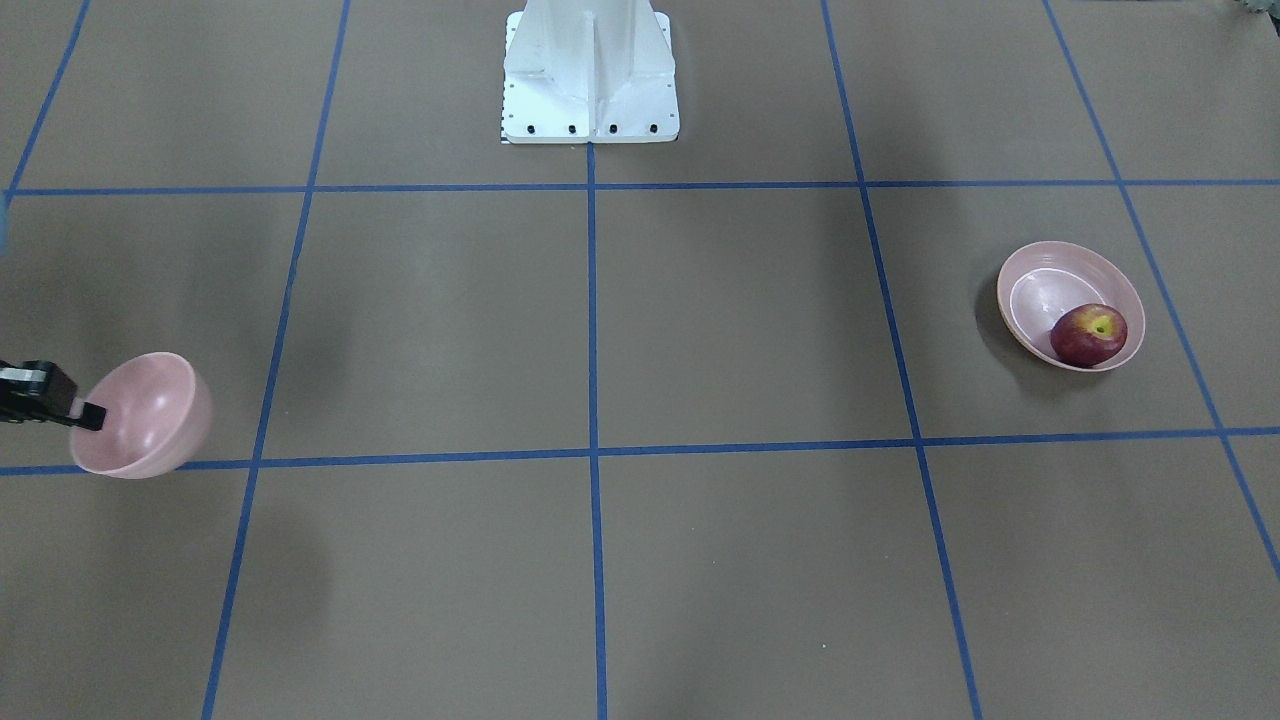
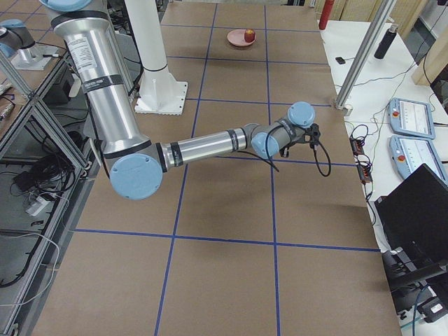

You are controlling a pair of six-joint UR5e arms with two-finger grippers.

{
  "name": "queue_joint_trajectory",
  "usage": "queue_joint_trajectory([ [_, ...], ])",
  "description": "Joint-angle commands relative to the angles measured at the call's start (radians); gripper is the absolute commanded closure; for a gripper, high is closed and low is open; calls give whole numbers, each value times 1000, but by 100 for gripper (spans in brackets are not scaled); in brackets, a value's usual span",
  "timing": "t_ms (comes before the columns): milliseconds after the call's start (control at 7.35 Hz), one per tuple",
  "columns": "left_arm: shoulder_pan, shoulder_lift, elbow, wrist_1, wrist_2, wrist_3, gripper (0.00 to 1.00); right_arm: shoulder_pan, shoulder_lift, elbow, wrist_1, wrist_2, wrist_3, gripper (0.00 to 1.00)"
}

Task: Move apple from plate to bowl
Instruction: 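Carry the pink bowl with the right gripper to the table center and set it down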

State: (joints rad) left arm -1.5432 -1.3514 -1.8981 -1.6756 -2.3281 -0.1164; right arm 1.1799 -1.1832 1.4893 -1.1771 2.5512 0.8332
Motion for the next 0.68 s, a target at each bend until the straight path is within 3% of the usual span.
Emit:
queue_joint_trajectory([
  [0, 0, -5, 13, 1, -4, 0, 2, -243, 207, 58, -139, -209, 229, 100],
  [136, 0, -6, 13, 2, -4, 0, 2, -332, 297, 106, -327, -301, 230, 100],
  [272, 0, -5, 13, 2, -4, 0, 2, -415, 347, 115, -420, -381, 230, 100],
  [544, 0, -5, 20, 2, -4, 0, 2, -480, 350, 111, -421, -411, 231, 100],
])
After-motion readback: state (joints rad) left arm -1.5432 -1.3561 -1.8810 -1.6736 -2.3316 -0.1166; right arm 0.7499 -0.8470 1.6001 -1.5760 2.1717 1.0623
